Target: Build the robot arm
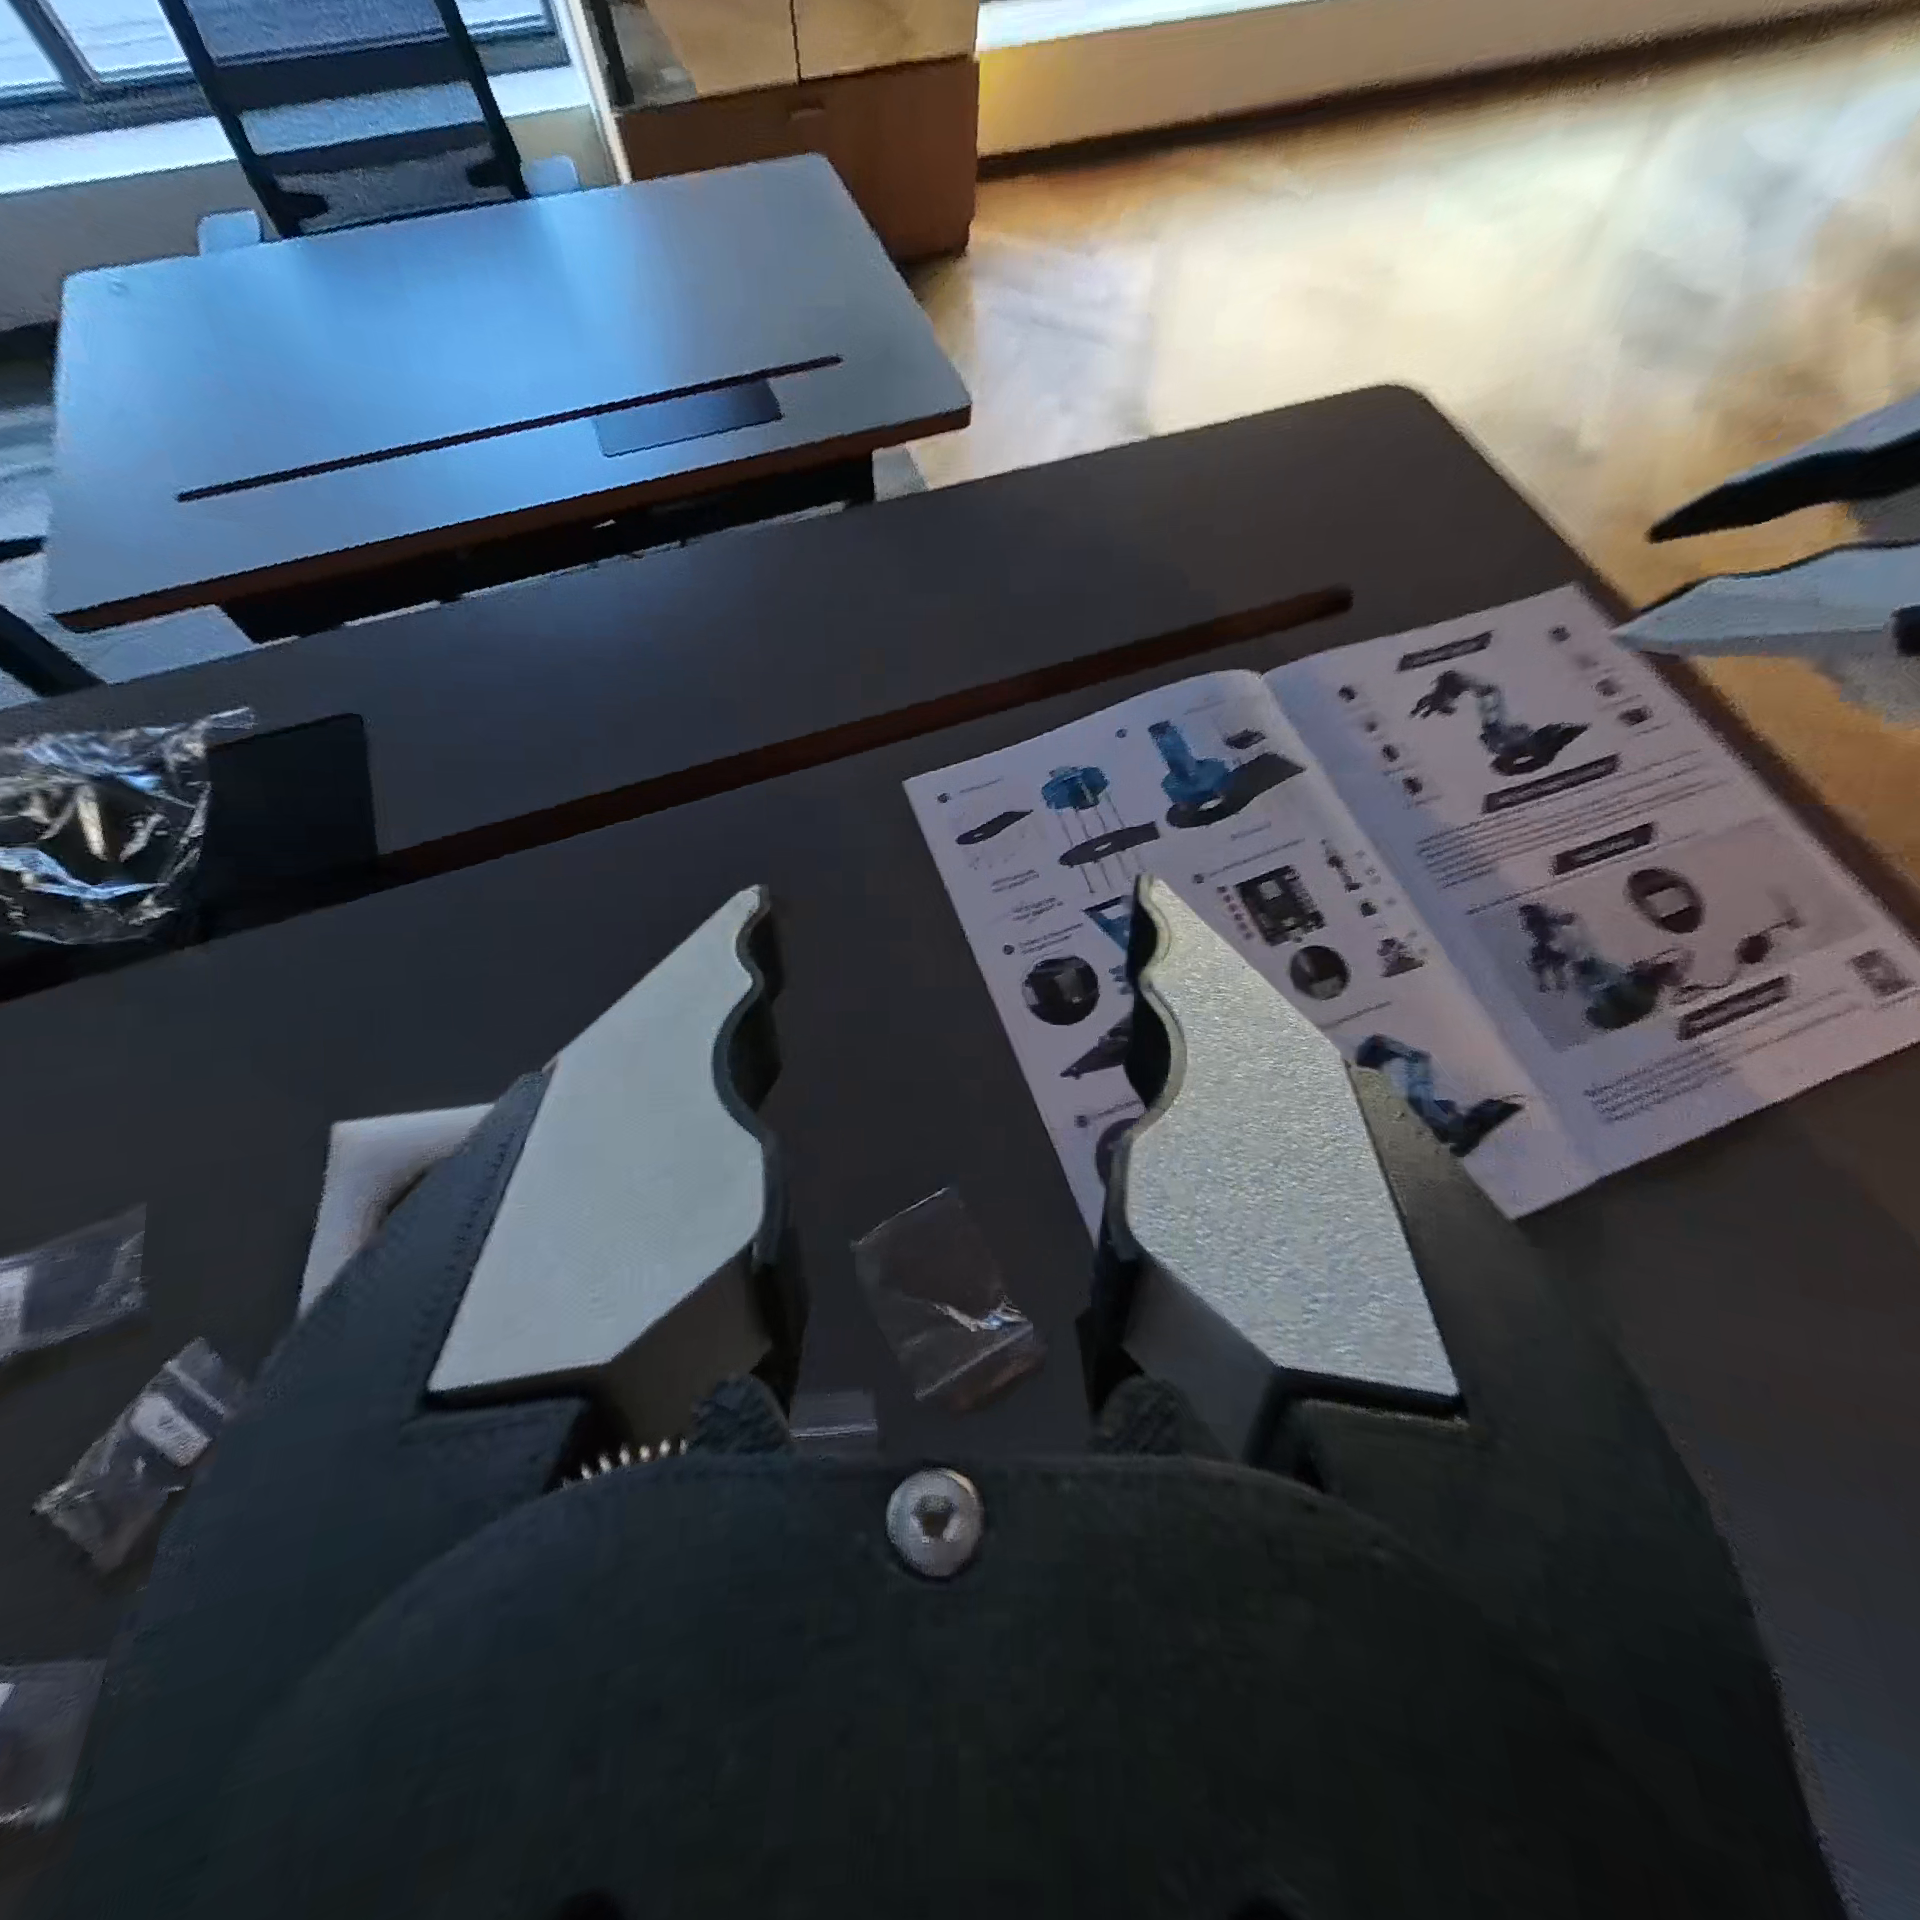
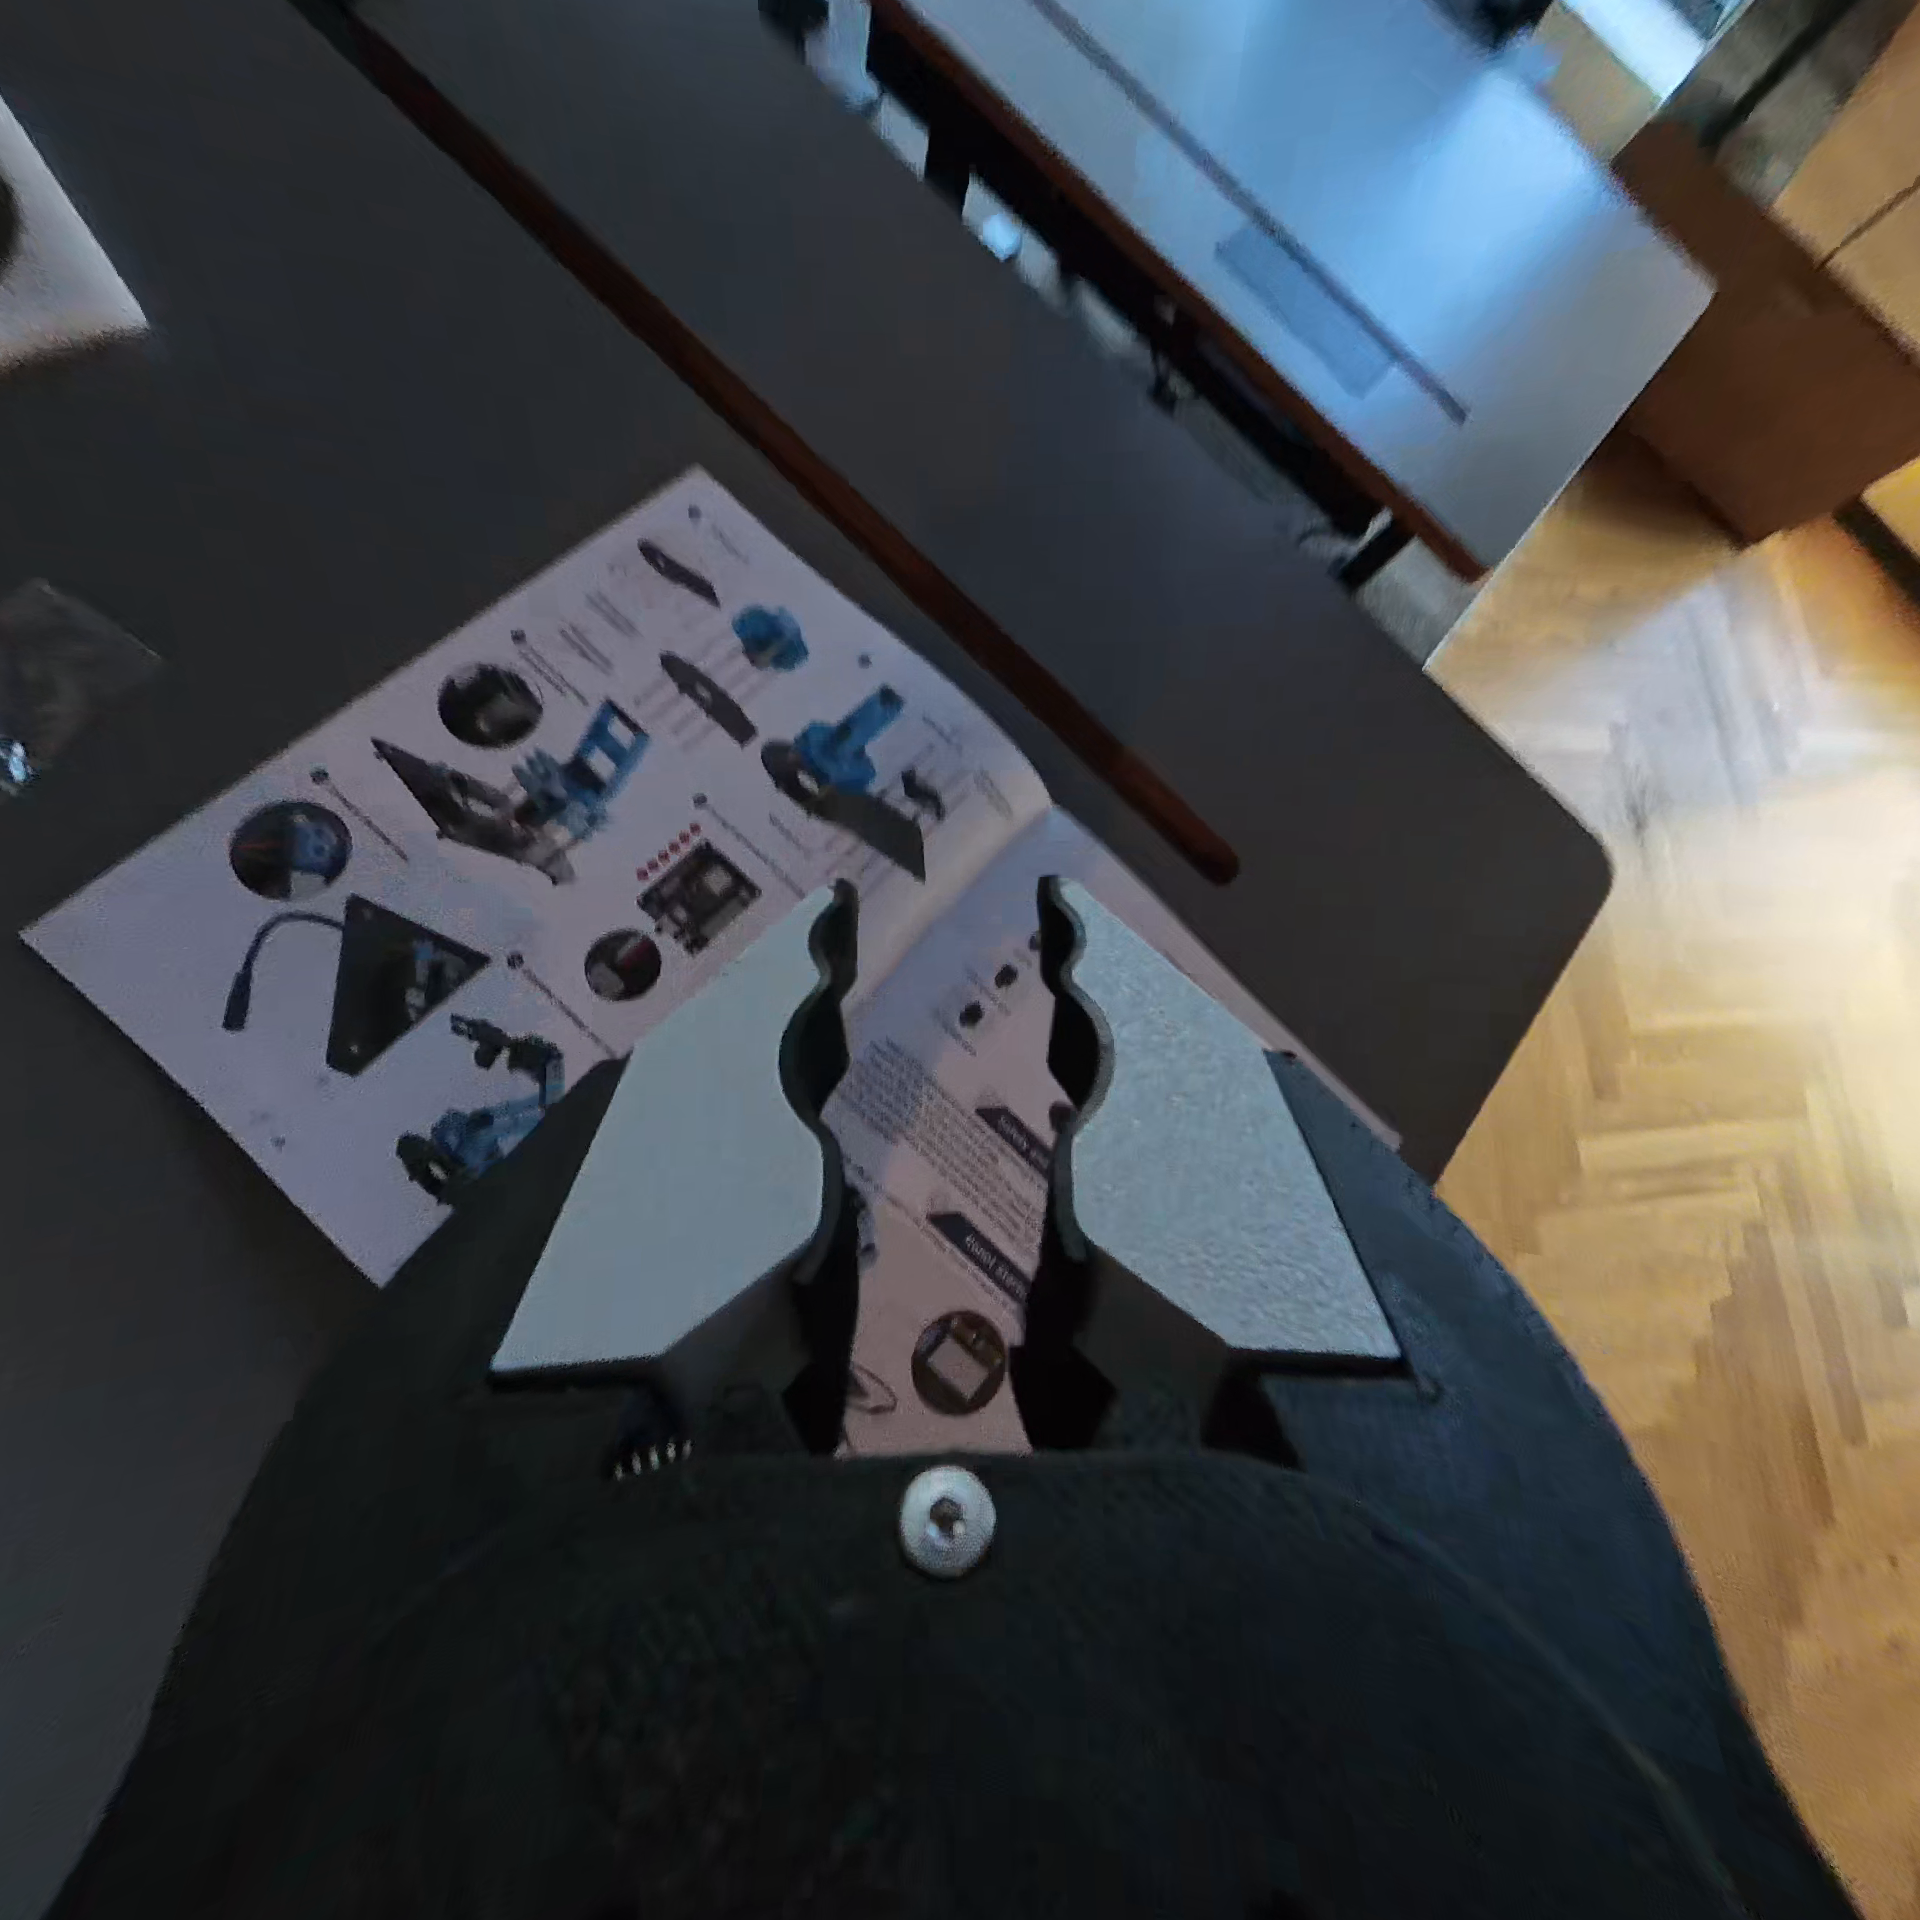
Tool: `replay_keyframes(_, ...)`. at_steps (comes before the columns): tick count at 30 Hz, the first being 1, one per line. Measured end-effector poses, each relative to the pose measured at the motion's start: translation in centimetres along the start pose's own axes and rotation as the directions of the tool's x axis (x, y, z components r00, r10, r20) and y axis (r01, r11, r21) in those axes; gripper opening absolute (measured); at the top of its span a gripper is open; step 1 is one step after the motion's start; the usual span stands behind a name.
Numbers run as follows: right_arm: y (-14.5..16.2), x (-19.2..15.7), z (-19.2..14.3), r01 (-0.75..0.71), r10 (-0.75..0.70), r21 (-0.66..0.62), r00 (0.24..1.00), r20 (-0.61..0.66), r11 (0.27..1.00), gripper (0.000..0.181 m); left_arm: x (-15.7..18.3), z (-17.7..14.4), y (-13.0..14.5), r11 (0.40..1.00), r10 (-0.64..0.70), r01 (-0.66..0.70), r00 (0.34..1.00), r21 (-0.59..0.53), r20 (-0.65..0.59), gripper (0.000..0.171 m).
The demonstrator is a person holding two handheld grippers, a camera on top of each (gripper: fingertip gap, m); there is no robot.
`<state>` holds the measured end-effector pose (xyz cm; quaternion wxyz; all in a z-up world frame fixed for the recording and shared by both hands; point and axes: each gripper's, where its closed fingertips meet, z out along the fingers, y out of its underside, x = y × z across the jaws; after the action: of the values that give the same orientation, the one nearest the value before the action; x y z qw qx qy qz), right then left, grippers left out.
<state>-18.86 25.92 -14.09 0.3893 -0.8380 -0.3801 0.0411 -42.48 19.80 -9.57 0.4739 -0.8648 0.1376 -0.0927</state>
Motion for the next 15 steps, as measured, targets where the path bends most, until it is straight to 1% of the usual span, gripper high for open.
replay_keyframes(2, 0.9, -0.2, 0.8, -0.026, 0.027, -0.047, 0.999, 0.020, 0.999, 0.033, -0.6, 0.8, 0.6, 0.999, 0.012, -0.011, 0.999, -0.032, 0.041, 0.066)
replay_keyframes(6, 2.2, -0.9, 2.6, -0.086, 0.096, -0.136, 0.993, 0.070, 0.987, 0.033, -3.2, 1.1, 2.2, 0.992, -0.078, 0.087, 0.992, -0.088, 0.101, 0.068)
replay_keyframes(9, 3.1, -1.1, 3.4, -0.104, 0.122, -0.174, 0.988, 0.095, 0.979, 0.033, -5.0, 1.0, 3.5, 0.984, -0.090, 0.114, 0.982, -0.140, 0.165, 0.069)
replay_keyframes(11, 3.8, -0.7, 3.7, -0.137, 0.157, -0.211, 0.984, 0.080, 0.968, 0.034, -5.5, 1.1, 4.0, 0.979, -0.096, 0.125, 0.980, -0.163, 0.176, 0.069)
replay_keyframes(15, 4.1, -0.5, 4.2, -0.160, 0.183, -0.217, 0.979, 0.092, 0.963, 0.034, -5.9, 1.2, 4.8, 0.970, -0.100, 0.136, 0.978, -0.199, 0.181, 0.069)
